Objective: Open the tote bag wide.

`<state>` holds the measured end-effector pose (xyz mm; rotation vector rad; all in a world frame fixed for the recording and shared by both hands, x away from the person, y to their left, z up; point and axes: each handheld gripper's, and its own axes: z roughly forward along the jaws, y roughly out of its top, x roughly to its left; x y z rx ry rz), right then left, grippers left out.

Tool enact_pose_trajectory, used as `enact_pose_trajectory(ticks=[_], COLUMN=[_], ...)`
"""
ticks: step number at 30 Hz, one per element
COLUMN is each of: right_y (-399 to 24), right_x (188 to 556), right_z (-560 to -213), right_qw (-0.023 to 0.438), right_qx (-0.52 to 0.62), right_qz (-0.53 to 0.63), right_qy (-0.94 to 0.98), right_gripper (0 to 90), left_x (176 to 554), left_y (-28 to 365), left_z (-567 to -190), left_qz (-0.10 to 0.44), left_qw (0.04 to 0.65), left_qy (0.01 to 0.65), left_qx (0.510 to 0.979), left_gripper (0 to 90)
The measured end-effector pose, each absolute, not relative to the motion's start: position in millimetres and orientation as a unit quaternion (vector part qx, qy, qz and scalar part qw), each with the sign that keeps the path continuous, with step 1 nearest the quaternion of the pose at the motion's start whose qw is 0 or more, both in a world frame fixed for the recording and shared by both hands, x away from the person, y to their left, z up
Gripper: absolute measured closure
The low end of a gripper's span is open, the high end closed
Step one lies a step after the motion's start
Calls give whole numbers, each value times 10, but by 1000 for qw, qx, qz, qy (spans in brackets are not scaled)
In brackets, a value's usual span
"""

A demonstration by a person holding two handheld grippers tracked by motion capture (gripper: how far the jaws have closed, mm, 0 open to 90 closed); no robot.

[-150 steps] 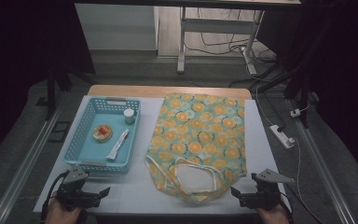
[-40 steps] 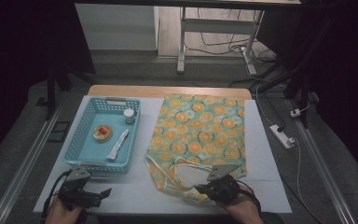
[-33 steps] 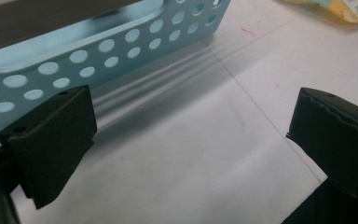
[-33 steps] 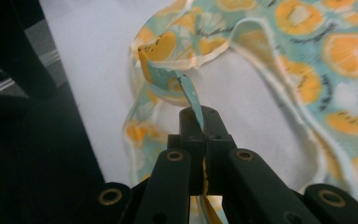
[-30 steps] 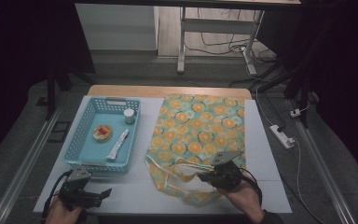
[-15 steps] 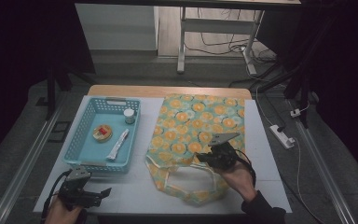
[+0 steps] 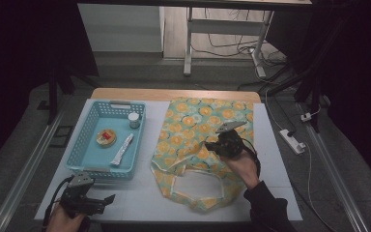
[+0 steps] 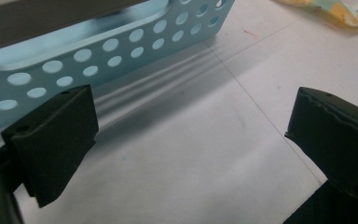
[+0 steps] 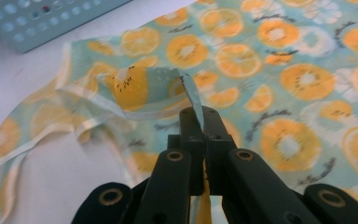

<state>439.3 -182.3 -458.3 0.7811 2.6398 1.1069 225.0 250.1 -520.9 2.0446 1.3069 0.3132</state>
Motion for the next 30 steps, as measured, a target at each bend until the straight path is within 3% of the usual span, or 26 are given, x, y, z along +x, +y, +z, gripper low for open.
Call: enact_pose_trajectory(ticks=[30], right_y=[-1831], right_x=[5273], right_z=[-4461], right_qw=[121], right_qx=[294], right_qz=[391], right_qy=[864], right_gripper=[900], left_x=[2264], left_y=[2524], left_z=[-5215], left_qz=[112], left_qw=[344], left_qy=[509], left_qx=[781], left_gripper=[21])
